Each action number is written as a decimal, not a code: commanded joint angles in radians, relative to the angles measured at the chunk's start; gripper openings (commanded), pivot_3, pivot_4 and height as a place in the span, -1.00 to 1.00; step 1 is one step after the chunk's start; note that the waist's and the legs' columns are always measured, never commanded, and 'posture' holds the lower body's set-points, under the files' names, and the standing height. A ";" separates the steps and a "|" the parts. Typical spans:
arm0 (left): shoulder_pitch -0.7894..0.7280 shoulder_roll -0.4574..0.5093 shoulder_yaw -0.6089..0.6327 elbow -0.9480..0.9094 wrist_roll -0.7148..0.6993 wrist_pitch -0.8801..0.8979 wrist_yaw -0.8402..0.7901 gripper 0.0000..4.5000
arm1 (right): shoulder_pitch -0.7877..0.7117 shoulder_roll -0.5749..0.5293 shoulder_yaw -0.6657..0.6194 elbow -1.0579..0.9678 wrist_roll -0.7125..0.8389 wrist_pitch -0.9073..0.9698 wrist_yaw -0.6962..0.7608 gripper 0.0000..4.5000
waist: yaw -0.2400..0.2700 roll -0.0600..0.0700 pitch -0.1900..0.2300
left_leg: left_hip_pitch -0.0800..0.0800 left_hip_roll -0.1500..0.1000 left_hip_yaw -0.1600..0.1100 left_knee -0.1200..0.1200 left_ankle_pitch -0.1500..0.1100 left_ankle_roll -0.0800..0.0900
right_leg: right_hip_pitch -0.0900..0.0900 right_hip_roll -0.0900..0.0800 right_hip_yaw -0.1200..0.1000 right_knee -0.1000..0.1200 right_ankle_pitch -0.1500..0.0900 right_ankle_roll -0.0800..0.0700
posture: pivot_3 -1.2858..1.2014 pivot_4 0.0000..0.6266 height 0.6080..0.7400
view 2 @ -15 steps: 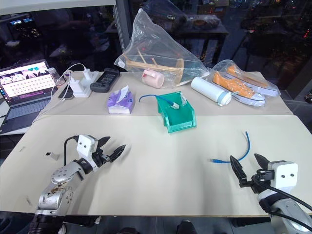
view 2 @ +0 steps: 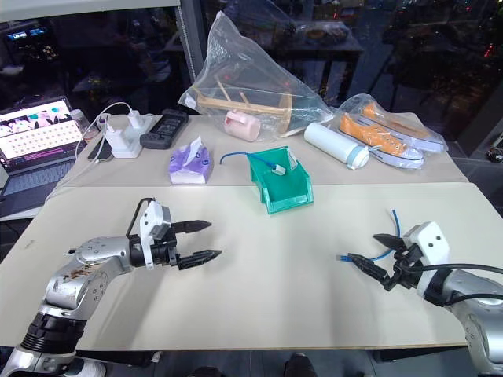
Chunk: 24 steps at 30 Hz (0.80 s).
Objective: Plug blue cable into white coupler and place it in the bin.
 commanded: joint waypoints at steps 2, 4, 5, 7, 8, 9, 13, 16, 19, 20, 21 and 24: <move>0.011 0.018 0.010 -0.063 -0.007 0.003 -0.009 0.96 | -0.081 -0.028 0.078 0.091 -0.074 -0.082 0.083 0.97 | 0.002 0.000 0.000 | 0.000 0.000 0.000 0.000 0.000 0.000 | 0.000 0.000 0.000 -0.001 0.000 0.000 | 0.03 -0.52 1.00; 0.021 0.022 0.008 -0.076 -0.001 0.004 -0.007 0.96 | -0.122 -0.026 0.115 0.146 -0.105 -0.106 0.107 0.97 | 0.002 0.000 0.000 | 0.000 0.000 0.000 0.000 0.000 0.000 | 0.000 0.000 0.000 -0.001 0.000 0.000 | 0.03 -0.52 1.00; 0.023 0.024 0.008 -0.080 0.001 0.003 -0.006 0.96 | -0.135 -0.027 0.129 0.168 -0.118 -0.117 0.119 0.97 | 0.002 0.000 0.000 | 0.000 0.000 0.000 0.000 0.000 0.000 | 0.000 0.000 0.000 0.000 0.000 0.000 | 0.03 -0.52 1.00; 0.027 0.026 0.006 -0.086 0.008 -0.002 -0.004 0.96 | -0.159 -0.022 0.152 0.211 -0.139 -0.132 0.134 0.97 | 0.002 0.000 0.000 | 0.001 0.000 0.000 0.000 0.000 0.000 | 0.000 0.000 0.000 0.000 0.000 0.000 | 0.03 -0.52 1.00; 0.029 0.026 0.005 -0.089 0.009 -0.003 -0.004 0.96 | -0.168 -0.019 0.163 0.229 -0.146 -0.137 0.144 0.87 | 0.002 0.000 0.000 | 0.001 0.000 0.000 0.000 0.000 -0.001 | 0.000 0.000 0.000 0.000 0.000 0.000 | 0.03 -0.52 1.00; 0.029 0.027 0.003 -0.090 0.011 -0.006 -0.004 0.96 | -0.175 -0.019 0.173 0.246 -0.154 -0.141 0.153 0.74 | 0.003 0.000 0.000 | 0.001 0.000 0.000 0.000 0.000 -0.001 | 0.000 0.000 0.000 0.000 0.000 0.000 | 0.03 -0.52 1.00; 0.025 0.031 -0.005 -0.089 0.026 -0.019 -0.012 0.96 | -0.182 -0.026 0.196 0.285 -0.184 -0.169 0.178 0.19 | 0.006 0.000 0.000 | 0.001 0.000 0.000 0.000 0.000 -0.001 | 0.000 0.000 0.000 0.000 0.000 0.000 | 0.03 -0.52 1.00; 0.017 0.029 -0.012 -0.084 0.038 -0.035 -0.021 0.96 | -0.189 -0.033 0.203 0.289 -0.197 -0.192 0.204 -0.26 | 0.006 0.000 0.000 | 0.001 0.000 0.000 0.000 0.000 -0.001 | 0.000 0.000 0.000 0.000 0.000 0.000 | 0.03 -0.52 1.00; -0.001 0.028 -0.027 -0.073 0.053 -0.048 -0.035 0.96 | -0.213 -0.044 0.231 0.238 -0.205 -0.192 0.235 -0.72 | 0.006 0.000 0.000 | 0.001 0.000 0.000 0.000 0.000 -0.001 | 0.000 0.000 0.000 0.000 0.000 0.000 | 0.03 -0.52 1.00; -0.011 0.026 -0.034 -0.067 0.058 -0.049 -0.039 0.96 | -0.230 -0.042 0.247 0.205 -0.203 -0.181 0.242 -0.89 | 0.006 0.000 0.000 | 0.001 0.000 0.000 0.000 0.000 -0.001 | 0.000 0.000 0.000 0.000 0.000 0.000 | 0.03 -0.52 1.00; -0.022 0.025 -0.043 -0.061 0.065 -0.052 -0.044 0.96 | -0.249 -0.038 0.266 0.175 -0.205 -0.172 0.250 -0.98 | 0.005 0.000 0.000 | 0.001 0.000 0.000 0.000 0.001 -0.001 | 0.000 0.000 0.000 0.000 0.000 0.000 | 0.03 -0.52 1.00; -0.055 0.018 -0.075 -0.042 0.093 -0.065 -0.055 0.96 | -0.323 -0.009 0.362 0.089 -0.238 -0.154 0.267 -0.98 | -0.003 0.000 0.000 | 0.001 0.000 0.000 0.000 0.001 -0.002 | 0.000 0.000 0.000 0.001 0.000 0.000 | 0.03 -0.52 1.00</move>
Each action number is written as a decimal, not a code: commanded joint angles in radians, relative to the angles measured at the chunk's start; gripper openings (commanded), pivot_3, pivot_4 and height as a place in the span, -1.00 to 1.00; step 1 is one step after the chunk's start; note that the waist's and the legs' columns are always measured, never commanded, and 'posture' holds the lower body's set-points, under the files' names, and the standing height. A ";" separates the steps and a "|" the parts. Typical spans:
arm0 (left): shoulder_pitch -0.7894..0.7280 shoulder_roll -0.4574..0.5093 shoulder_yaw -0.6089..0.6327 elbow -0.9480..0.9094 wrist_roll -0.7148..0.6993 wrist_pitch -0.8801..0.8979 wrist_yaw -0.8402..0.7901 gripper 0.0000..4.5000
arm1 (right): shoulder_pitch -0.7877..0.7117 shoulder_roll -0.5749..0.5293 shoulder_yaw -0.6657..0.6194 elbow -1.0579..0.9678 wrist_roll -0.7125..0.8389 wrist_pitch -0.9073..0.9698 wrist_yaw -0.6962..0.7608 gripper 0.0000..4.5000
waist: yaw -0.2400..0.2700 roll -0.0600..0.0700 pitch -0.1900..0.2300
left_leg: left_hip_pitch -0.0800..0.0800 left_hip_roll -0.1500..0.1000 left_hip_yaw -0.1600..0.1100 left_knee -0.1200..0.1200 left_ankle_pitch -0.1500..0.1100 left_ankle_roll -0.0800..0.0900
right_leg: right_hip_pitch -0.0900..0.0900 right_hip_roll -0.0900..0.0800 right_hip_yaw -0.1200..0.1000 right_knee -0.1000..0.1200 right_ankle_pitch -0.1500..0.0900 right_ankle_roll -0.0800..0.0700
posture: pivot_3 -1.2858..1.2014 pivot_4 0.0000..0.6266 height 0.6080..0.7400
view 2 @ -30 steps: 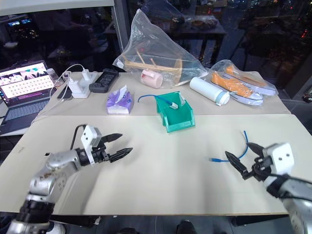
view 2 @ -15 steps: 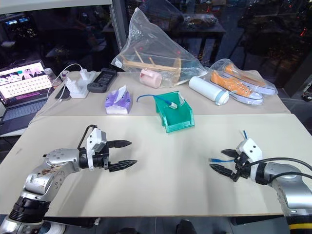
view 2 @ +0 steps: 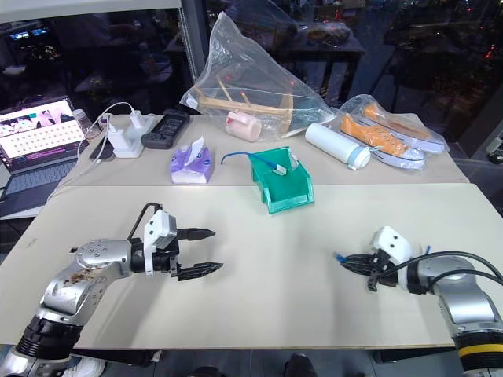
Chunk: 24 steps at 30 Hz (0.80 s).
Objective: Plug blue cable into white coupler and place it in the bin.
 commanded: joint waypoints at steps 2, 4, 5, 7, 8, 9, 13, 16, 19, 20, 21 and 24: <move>-0.051 -0.012 -0.038 0.019 0.041 -0.048 -0.012 0.96 | -0.117 0.049 0.134 -0.137 -0.041 0.037 0.024 -0.98 | -0.006 0.000 0.000 | 0.000 0.000 0.000 0.000 0.001 -0.001 | 0.000 0.000 0.000 0.000 0.000 0.000 | 0.03 -0.52 1.00; -0.070 -0.028 -0.059 0.038 0.056 -0.065 -0.016 0.96 | -0.172 0.096 0.215 -0.165 -0.066 0.052 0.037 -0.98 | -0.009 0.000 0.000 | 0.000 0.000 0.000 0.000 0.001 -0.001 | 0.000 0.000 0.000 0.000 0.000 0.000 | 0.03 -0.52 1.00; -0.082 -0.036 -0.073 0.049 0.069 -0.077 -0.020 0.96 | -0.200 0.130 0.253 -0.176 -0.073 0.071 0.036 -0.98 | -0.010 0.000 0.000 | 0.000 0.000 0.000 0.000 0.001 -0.001 | 0.000 0.000 0.000 0.000 0.000 0.000 | 0.03 -0.52 1.00; -0.103 -0.049 -0.095 0.067 0.087 -0.091 -0.026 0.96 | -0.233 0.170 0.305 -0.184 -0.084 0.105 0.041 -0.98 | -0.012 0.000 0.000 | -0.001 0.000 0.000 0.000 0.001 -0.003 | -0.001 0.000 0.000 0.000 0.000 0.000 | 0.03 -0.52 1.00; -0.112 -0.054 -0.106 0.075 0.098 -0.100 -0.029 0.96 | -0.241 0.179 0.327 -0.184 -0.095 0.106 0.048 -0.98 | -0.010 0.000 0.000 | -0.001 0.000 0.000 0.000 0.002 -0.004 | -0.001 0.000 0.000 0.000 0.000 0.000 | 0.03 -0.52 1.00; -0.120 -0.059 -0.116 0.081 0.106 -0.106 -0.031 0.96 | -0.246 0.184 0.345 -0.179 -0.108 0.101 0.052 -0.98 | -0.006 0.000 0.000 | -0.001 0.000 -0.001 0.000 0.002 -0.004 | -0.001 0.000 0.000 0.000 0.000 0.000 | 0.03 -0.52 1.00; -0.132 -0.081 -0.177 0.098 0.154 -0.148 -0.045 0.96 | -0.268 0.193 0.398 -0.135 -0.170 0.044 0.050 -0.30 | -0.003 0.000 0.000 | -0.003 0.000 -0.001 0.000 0.004 -0.008 | -0.001 0.000 -0.001 0.000 0.001 0.002 | 0.03 -0.52 1.00; -0.130 -0.093 -0.223 0.104 0.193 -0.174 -0.057 0.96 | -0.272 0.190 0.368 -0.173 -0.132 0.091 0.059 0.16 | -0.007 0.000 0.000 | -0.003 0.000 -0.001 0.000 0.004 -0.008 | -0.001 0.000 -0.001 0.000 0.001 0.002 | 0.03 -0.52 1.00; -0.128 -0.094 -0.246 0.101 0.207 -0.167 -0.069 0.96 | -0.254 0.168 0.300 -0.240 -0.087 0.143 0.044 0.62 | -0.010 0.000 0.000 | -0.003 0.000 -0.001 0.000 0.004 -0.008 | -0.001 0.000 -0.001 0.000 0.001 0.002 | 0.03 -0.52 1.00; -0.125 -0.093 -0.253 0.099 0.211 -0.164 -0.072 0.96 | -0.242 0.160 0.265 -0.275 -0.067 0.168 0.030 0.78 | -0.010 0.000 0.000 | -0.003 0.000 -0.001 0.000 0.004 -0.008 | -0.001 0.000 -0.001 0.000 0.001 0.002 | 0.03 -0.52 1.00; -0.122 -0.092 -0.262 0.101 0.219 -0.162 -0.074 0.96 | -0.225 0.146 0.227 -0.320 -0.030 0.215 0.024 0.93 | -0.010 0.000 0.000 | -0.003 0.000 -0.001 0.000 0.004 -0.007 | -0.001 0.000 -0.001 0.000 0.001 0.002 | 0.03 -0.52 1.00; -0.118 -0.102 -0.285 0.125 0.251 -0.158 -0.057 0.96 | -0.188 0.117 0.140 -0.419 0.043 0.325 -0.013 0.93 | -0.008 0.000 0.000 | -0.003 0.000 -0.001 0.000 0.001 -0.003 | -0.001 0.000 -0.001 0.001 0.001 0.002 | 0.03 -0.52 1.00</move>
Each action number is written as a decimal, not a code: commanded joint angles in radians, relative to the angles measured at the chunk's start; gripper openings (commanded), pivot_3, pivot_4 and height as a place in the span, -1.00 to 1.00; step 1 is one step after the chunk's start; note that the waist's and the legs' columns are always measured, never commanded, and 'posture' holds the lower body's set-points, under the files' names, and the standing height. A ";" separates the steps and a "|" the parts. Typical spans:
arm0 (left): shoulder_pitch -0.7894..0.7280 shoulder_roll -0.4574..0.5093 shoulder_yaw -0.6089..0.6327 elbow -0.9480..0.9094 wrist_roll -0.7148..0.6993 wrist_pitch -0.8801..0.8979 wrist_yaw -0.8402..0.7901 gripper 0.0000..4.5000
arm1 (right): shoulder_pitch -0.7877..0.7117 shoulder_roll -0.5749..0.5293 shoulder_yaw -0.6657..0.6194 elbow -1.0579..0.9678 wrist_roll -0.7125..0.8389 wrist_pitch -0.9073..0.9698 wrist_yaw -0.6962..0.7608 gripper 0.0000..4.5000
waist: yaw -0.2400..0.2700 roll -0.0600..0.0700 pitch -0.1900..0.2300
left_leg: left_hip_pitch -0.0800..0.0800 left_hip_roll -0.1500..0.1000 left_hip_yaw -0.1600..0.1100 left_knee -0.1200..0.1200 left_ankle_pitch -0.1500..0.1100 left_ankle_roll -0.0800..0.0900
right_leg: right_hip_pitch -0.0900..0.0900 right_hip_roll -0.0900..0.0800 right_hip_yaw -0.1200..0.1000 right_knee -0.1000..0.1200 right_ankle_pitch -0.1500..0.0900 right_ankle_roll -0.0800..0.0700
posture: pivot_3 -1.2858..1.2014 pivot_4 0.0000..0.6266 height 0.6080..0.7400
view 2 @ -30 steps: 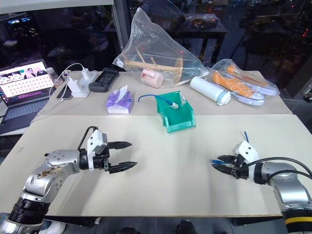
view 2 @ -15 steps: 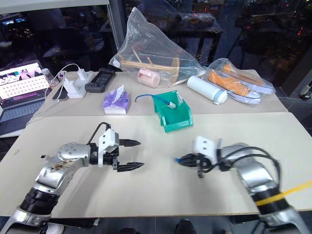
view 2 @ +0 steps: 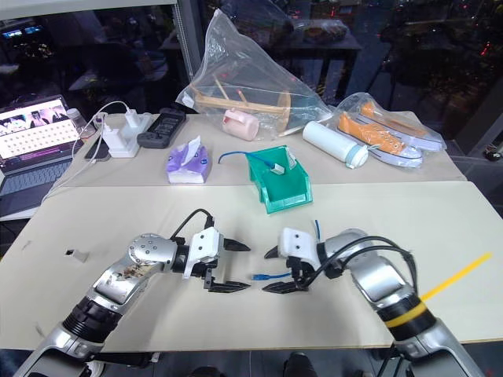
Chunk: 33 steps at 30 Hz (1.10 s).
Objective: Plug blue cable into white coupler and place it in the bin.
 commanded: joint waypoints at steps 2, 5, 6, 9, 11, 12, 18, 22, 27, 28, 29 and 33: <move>0.001 -0.021 -0.041 0.029 0.058 -0.004 0.025 0.96 | 0.051 -0.036 -0.169 -0.187 0.134 0.180 -0.078 0.93 | 0.005 0.000 0.000 | 0.000 0.000 0.000 0.000 0.000 0.001 | 0.000 0.000 0.000 0.000 0.000 0.000 | 0.03 -0.52 1.00; 0.002 -0.039 -0.053 0.057 0.075 -0.014 0.034 0.96 | 0.074 -0.049 -0.222 -0.253 0.179 0.252 -0.121 0.93 | 0.007 0.000 0.000 | 0.000 0.000 0.000 0.000 -0.001 0.001 | 0.000 0.000 0.000 0.000 0.000 0.000 | 0.03 -0.52 1.00; 0.002 -0.048 -0.054 0.066 0.077 -0.013 0.038 0.96 | 0.081 -0.053 -0.238 -0.272 0.190 0.271 -0.135 0.93 | 0.009 0.000 0.000 | 0.000 0.000 0.000 0.000 -0.001 0.001 | 0.000 0.000 0.000 0.000 0.000 0.000 | 0.03 -0.52 1.00; -0.013 -0.072 -0.072 0.116 0.108 -0.019 0.052 0.74 | 0.104 -0.070 -0.301 -0.337 0.234 0.343 -0.188 0.94 | 0.019 0.000 0.000 | 0.001 0.000 0.000 0.001 -0.001 0.002 | 0.000 0.000 0.000 -0.001 0.000 0.000 | 0.03 -0.52 1.00; -0.022 -0.078 -0.089 0.147 0.141 -0.010 0.063 0.50 | 0.112 -0.082 -0.329 -0.365 0.256 0.380 -0.216 0.94 | 0.023 0.000 0.000 | 0.001 0.000 0.000 0.002 -0.001 0.002 | 0.001 0.000 0.000 -0.001 0.000 0.000 | 0.03 -0.52 1.00; -0.026 -0.080 -0.095 0.163 0.154 -0.016 0.066 0.35 | 0.115 -0.089 -0.340 -0.376 0.266 0.397 -0.226 0.94 | 0.024 0.000 0.000 | 0.001 0.000 0.000 0.002 -0.001 0.002 | 0.001 0.000 0.000 -0.001 0.000 0.000 | 0.03 -0.52 1.00; -0.029 -0.115 -0.089 0.170 0.118 0.007 0.049 -0.55 | 0.150 -0.118 -0.432 -0.436 0.373 0.558 -0.300 0.94 | 0.027 0.000 0.000 | 0.003 0.000 0.000 0.003 -0.001 0.002 | 0.004 0.000 0.000 -0.001 0.000 -0.001 | 0.03 -0.52 1.00; -0.022 -0.171 -0.053 0.131 0.056 0.029 0.057 -0.96 | 0.244 -0.069 -0.641 -0.492 0.585 0.829 -0.385 0.94 | 0.037 0.000 0.000 | 0.002 0.000 0.000 0.004 -0.001 0.003 | 0.004 0.000 0.000 -0.001 0.001 -0.001 | 0.03 -0.52 1.00; -0.024 -0.260 0.006 0.061 -0.026 0.139 0.126 -0.96 | 0.481 0.169 -0.874 -0.496 1.125 0.935 -0.802 0.94 | 0.049 -0.001 0.000 | 0.001 0.000 0.000 0.004 -0.002 0.005 | 0.003 0.000 -0.001 0.000 0.001 -0.001 | 0.03 -0.52 1.00; -0.021 -0.271 0.011 0.044 -0.038 0.156 0.133 -0.96 | 0.549 0.193 -0.862 -0.493 1.266 0.857 -0.945 0.94 | 0.051 -0.001 0.000 | 0.001 0.000 -0.001 0.003 -0.002 0.005 | 0.002 0.000 -0.001 0.004 0.001 -0.001 | 0.03 -0.52 1.00; -0.018 -0.281 0.015 0.029 -0.047 0.171 0.139 -0.96 | 0.611 0.219 -0.822 -0.494 1.401 0.748 -1.107 0.94 | 0.049 0.000 -0.001 | 0.001 0.000 -0.001 0.003 -0.003 0.005 | 0.001 0.000 -0.001 0.006 0.001 -0.001 | 0.03 -0.52 1.00; -0.012 -0.291 0.019 -0.008 -0.057 0.202 0.161 -0.96 | 0.724 0.252 -0.674 -0.544 1.661 0.475 -1.487 0.94 | 0.019 0.000 0.000 | 0.002 0.000 0.004 0.003 -0.003 0.006 | 0.001 -0.001 0.003 0.001 0.001 -0.001 | 0.03 -0.52 1.00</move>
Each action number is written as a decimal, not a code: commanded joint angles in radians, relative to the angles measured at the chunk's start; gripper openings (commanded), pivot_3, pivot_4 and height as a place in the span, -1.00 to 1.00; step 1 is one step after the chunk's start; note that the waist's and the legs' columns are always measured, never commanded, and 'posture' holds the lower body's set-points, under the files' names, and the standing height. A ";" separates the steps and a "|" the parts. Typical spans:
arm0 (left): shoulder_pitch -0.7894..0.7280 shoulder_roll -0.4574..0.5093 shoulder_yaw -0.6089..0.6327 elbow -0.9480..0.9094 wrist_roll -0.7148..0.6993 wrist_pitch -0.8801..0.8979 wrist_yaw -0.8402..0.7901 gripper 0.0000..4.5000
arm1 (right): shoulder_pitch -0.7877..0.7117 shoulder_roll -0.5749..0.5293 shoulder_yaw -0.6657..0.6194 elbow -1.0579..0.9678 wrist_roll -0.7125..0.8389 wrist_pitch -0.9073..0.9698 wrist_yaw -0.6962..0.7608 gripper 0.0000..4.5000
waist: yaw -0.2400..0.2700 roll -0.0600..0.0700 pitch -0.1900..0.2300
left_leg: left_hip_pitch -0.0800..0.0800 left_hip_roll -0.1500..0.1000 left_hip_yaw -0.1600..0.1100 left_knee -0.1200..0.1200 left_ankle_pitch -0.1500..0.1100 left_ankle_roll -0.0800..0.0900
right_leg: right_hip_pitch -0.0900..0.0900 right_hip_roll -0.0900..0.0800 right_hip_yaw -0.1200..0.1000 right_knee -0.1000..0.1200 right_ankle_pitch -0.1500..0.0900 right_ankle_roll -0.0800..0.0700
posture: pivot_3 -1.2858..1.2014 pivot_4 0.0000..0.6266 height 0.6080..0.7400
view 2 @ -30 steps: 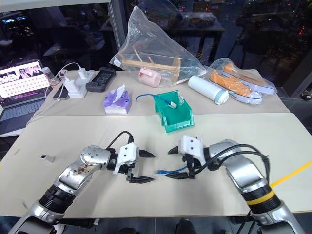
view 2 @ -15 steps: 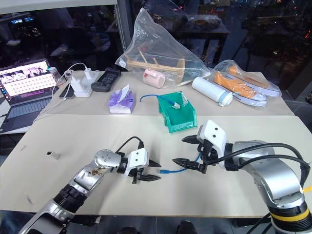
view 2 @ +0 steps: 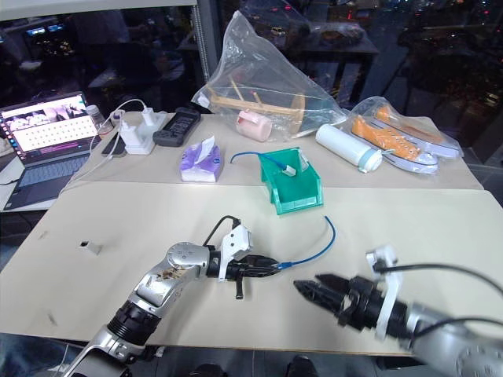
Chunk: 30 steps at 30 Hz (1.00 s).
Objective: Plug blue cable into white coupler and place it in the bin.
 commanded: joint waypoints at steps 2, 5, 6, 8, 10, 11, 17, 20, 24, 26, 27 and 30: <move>-0.001 -0.008 0.010 -0.071 -0.035 0.032 0.017 -0.96 | 0.038 0.059 0.166 -0.088 0.240 -0.334 -0.400 0.94 | -0.008 0.000 0.000 | 0.001 0.000 0.001 0.000 0.000 0.000 | 0.004 0.001 0.001 0.000 0.000 0.001 | 0.03 -0.52 1.00; -0.006 -0.002 0.007 -0.086 -0.045 0.048 0.015 -0.96 | -0.004 0.116 0.255 -0.107 0.243 -0.461 -0.518 0.94 | -0.013 0.000 0.000 | 0.001 0.002 0.001 -0.001 0.000 0.000 | 0.003 0.003 0.001 0.001 0.000 0.001 | 0.03 -0.52 1.00; -0.009 -0.002 0.007 -0.090 -0.049 0.052 0.017 -0.96 | -0.015 0.116 0.280 -0.107 0.237 -0.478 -0.538 0.94 | -0.013 0.000 0.000 | 0.002 0.002 0.001 -0.001 0.000 0.000 | 0.002 0.003 0.002 0.001 0.000 0.000 | 0.03 -0.52 1.00; -0.016 -0.005 0.007 -0.095 -0.053 0.061 0.020 -0.96 | -0.031 0.114 0.321 -0.103 0.218 -0.505 -0.561 0.94 | -0.011 0.000 0.000 | 0.003 0.002 0.001 0.000 0.000 -0.001 | 0.001 0.003 0.002 0.001 0.000 0.000 | 0.03 -0.52 1.00; -0.031 -0.012 0.005 -0.108 -0.063 0.090 0.026 -0.96 | -0.036 0.105 0.345 -0.095 0.211 -0.529 -0.572 0.94 | -0.006 0.001 0.000 | 0.002 0.002 0.001 0.000 0.000 -0.001 | 0.001 0.003 0.002 0.000 0.000 0.000 | 0.03 -0.52 1.00; -0.037 -0.011 0.000 -0.113 -0.060 0.090 0.023 -0.96 | -0.037 0.101 0.352 -0.092 0.211 -0.542 -0.582 0.94 | -0.004 0.001 0.000 | 0.002 0.002 0.001 0.000 0.000 0.000 | 0.000 0.003 0.002 -0.001 0.000 0.000 | 0.03 -0.52 1.00; -0.059 -0.007 -0.009 -0.121 -0.064 0.092 0.022 -0.96 | -0.036 0.059 0.384 -0.085 0.204 -0.587 -0.593 0.94 | -0.004 0.001 0.000 | 0.001 0.002 0.001 0.000 -0.001 0.001 | 0.000 0.003 0.002 -0.003 0.000 0.000 | 0.03 -0.52 1.00; -0.053 -0.013 -0.008 -0.126 -0.071 0.103 0.035 -0.96 | -0.035 0.051 0.396 -0.086 0.199 -0.606 -0.588 0.94 | -0.004 0.001 0.000 | 0.001 0.002 0.001 -0.001 -0.001 0.001 | 0.000 0.003 0.002 -0.003 0.000 0.000 | 0.03 -0.52 1.00; -0.042 -0.017 -0.009 -0.132 -0.085 0.116 0.043 -0.96 | -0.032 0.040 0.406 -0.091 0.191 -0.623 -0.578 0.83 | -0.005 0.001 0.000 | 0.001 0.002 0.001 -0.001 -0.001 0.001 | 0.000 0.003 0.002 -0.003 0.000 0.000 | 0.03 -0.52 1.00; -0.045 -0.016 -0.012 -0.130 -0.086 0.116 0.042 -0.96 | -0.036 0.038 0.414 -0.093 0.191 -0.633 -0.576 0.61 | -0.005 0.001 0.000 | 0.001 0.002 0.001 -0.001 -0.001 0.001 | 0.000 0.003 0.002 -0.003 0.000 0.000 | 0.03 -0.52 1.00; -0.046 -0.017 -0.012 -0.128 -0.087 0.116 0.041 -0.96 | -0.038 0.039 0.418 -0.094 0.193 -0.638 -0.575 0.47 | -0.005 0.001 0.000 | 0.001 0.002 0.001 -0.001 -0.001 0.001 | 0.000 0.003 0.002 -0.003 0.000 0.000 | 0.03 -0.52 1.00; -0.048 -0.022 -0.012 -0.118 -0.098 0.121 0.030 -0.96 | -0.052 0.036 0.429 -0.093 0.188 -0.645 -0.568 0.03 | -0.004 0.001 0.000 | 0.001 0.002 0.001 -0.001 -0.001 0.001 | 0.000 0.003 0.002 -0.003 0.000 0.000 | 0.03 -0.52 1.00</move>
